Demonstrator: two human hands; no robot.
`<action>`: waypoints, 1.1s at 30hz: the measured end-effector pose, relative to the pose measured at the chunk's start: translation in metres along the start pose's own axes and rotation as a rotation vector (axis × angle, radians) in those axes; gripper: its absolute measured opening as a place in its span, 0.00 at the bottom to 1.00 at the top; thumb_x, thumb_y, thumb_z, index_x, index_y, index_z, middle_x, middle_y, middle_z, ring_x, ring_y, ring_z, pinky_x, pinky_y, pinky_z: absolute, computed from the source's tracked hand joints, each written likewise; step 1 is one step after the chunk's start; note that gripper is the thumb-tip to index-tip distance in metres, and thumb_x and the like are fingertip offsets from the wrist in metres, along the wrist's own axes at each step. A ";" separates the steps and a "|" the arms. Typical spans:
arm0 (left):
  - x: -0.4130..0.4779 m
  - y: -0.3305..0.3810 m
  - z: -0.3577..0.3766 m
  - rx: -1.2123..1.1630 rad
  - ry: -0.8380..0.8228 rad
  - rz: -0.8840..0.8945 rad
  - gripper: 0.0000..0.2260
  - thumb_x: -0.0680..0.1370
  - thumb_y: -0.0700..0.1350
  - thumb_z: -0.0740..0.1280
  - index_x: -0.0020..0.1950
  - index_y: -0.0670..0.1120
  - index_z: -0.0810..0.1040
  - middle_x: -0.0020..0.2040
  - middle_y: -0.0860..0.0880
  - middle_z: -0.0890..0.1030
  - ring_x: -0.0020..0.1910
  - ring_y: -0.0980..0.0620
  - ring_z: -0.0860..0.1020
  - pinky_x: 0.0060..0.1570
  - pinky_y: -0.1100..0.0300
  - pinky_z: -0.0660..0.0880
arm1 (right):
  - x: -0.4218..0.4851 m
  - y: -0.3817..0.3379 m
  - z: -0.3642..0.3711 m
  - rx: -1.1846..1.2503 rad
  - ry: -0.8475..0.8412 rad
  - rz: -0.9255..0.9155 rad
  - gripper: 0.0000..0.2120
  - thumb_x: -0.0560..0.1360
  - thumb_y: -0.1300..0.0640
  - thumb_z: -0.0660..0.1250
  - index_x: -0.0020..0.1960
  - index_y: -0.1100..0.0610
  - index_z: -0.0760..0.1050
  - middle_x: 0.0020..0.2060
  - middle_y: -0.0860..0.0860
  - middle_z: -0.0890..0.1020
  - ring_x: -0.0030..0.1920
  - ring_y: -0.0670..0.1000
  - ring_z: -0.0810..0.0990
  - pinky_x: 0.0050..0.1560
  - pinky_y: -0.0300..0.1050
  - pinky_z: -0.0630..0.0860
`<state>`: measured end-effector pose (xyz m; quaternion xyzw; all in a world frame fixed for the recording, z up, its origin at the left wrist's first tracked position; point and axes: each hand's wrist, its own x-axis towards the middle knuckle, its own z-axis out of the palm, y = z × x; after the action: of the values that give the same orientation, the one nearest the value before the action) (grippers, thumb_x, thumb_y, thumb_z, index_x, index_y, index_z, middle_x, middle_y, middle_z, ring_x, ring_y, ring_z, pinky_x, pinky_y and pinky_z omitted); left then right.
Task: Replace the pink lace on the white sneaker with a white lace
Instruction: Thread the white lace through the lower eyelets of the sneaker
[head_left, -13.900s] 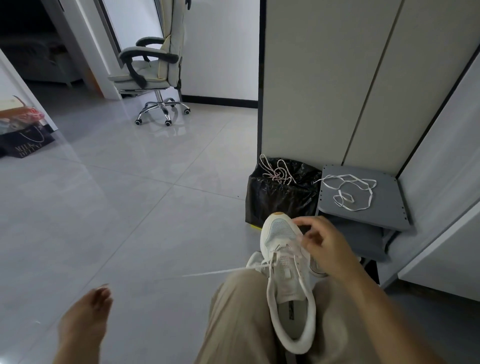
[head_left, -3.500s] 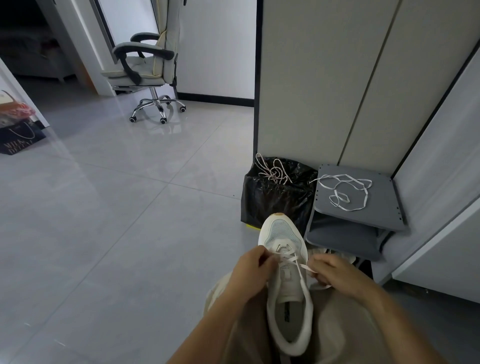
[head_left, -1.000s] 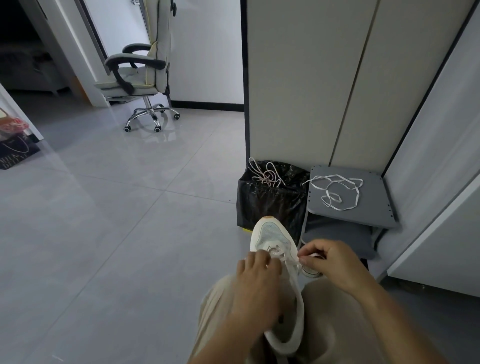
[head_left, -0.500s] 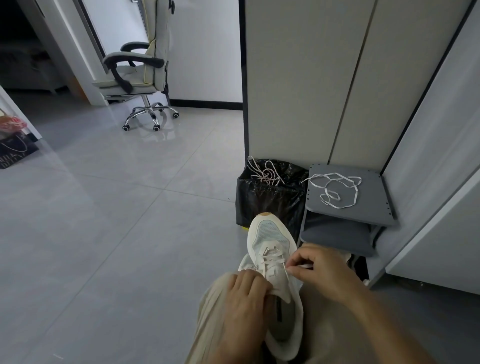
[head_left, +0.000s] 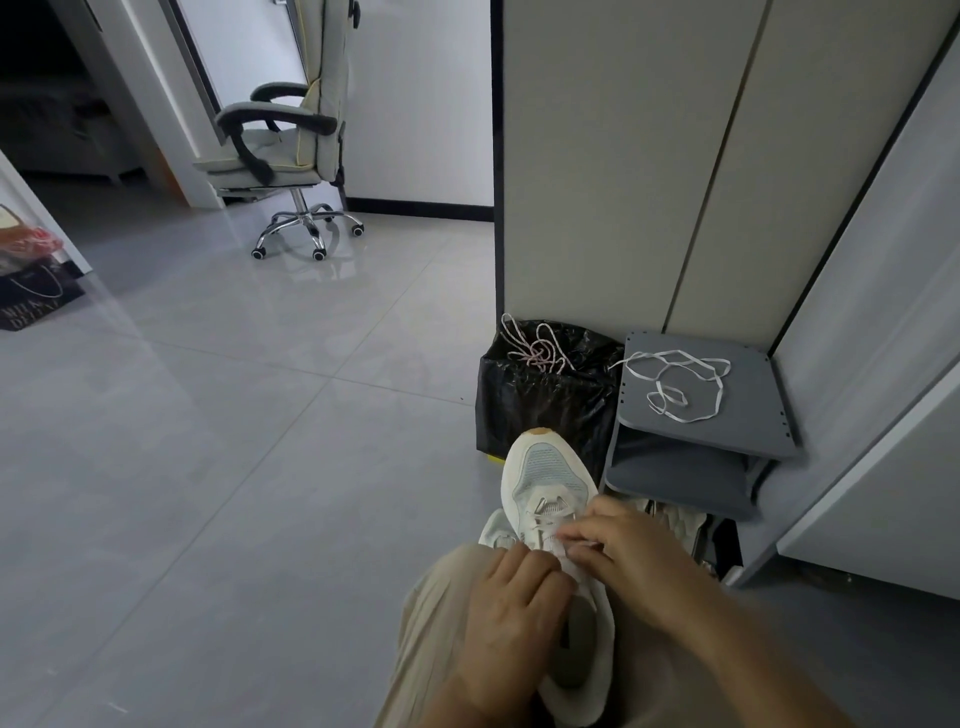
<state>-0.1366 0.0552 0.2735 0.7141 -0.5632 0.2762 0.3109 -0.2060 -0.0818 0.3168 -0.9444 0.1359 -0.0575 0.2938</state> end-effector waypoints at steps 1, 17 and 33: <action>-0.001 0.001 -0.001 0.006 -0.010 0.000 0.19 0.81 0.47 0.56 0.36 0.46 0.80 0.35 0.51 0.79 0.38 0.58 0.68 0.42 0.65 0.66 | -0.001 0.000 0.000 -0.015 -0.006 -0.009 0.13 0.77 0.55 0.63 0.61 0.49 0.76 0.47 0.38 0.72 0.52 0.40 0.73 0.51 0.32 0.68; -0.004 -0.009 -0.011 -0.334 -0.244 -0.540 0.09 0.75 0.61 0.58 0.48 0.61 0.74 0.43 0.65 0.74 0.44 0.65 0.74 0.44 0.73 0.71 | -0.012 0.003 -0.001 -0.075 -0.090 -0.059 0.22 0.72 0.49 0.67 0.64 0.47 0.65 0.58 0.40 0.72 0.60 0.41 0.68 0.64 0.38 0.59; 0.049 -0.035 -0.001 -0.106 -0.702 -0.466 0.11 0.78 0.50 0.63 0.58 0.51 0.79 0.55 0.49 0.75 0.56 0.51 0.71 0.51 0.62 0.65 | -0.012 0.016 0.010 0.082 0.078 -0.091 0.16 0.70 0.50 0.65 0.53 0.37 0.65 0.49 0.33 0.73 0.54 0.34 0.69 0.56 0.39 0.68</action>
<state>-0.0921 0.0308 0.3056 0.8559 -0.4720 -0.0908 0.1908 -0.2194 -0.0851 0.2990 -0.9338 0.1019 -0.1132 0.3237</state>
